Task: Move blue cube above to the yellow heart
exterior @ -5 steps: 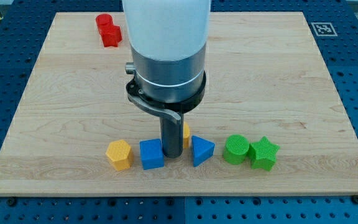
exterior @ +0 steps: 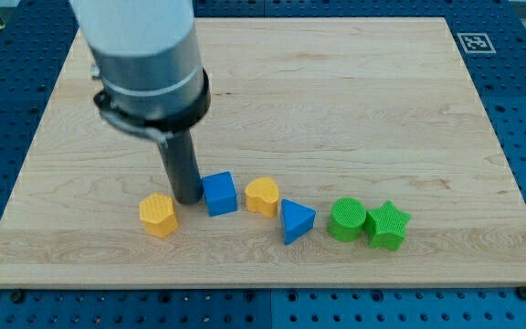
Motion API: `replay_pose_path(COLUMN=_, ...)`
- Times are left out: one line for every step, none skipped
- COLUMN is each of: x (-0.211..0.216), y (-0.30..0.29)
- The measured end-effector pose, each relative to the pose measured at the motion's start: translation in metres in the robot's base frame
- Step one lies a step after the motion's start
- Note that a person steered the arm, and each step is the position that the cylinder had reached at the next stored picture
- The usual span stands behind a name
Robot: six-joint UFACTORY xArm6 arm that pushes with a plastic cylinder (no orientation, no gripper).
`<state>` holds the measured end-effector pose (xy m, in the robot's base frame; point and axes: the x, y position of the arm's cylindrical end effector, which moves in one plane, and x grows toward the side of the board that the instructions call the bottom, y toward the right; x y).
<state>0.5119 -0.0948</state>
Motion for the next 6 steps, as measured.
replay_pose_path(x=-0.019, y=-0.002)
replay_pose_path(x=0.008, y=-0.002)
replay_pose_path(x=0.036, y=0.002)
replay_pose_path(x=0.040, y=0.040)
replay_pose_path(x=0.016, y=0.065)
replay_pose_path(x=-0.028, y=0.065)
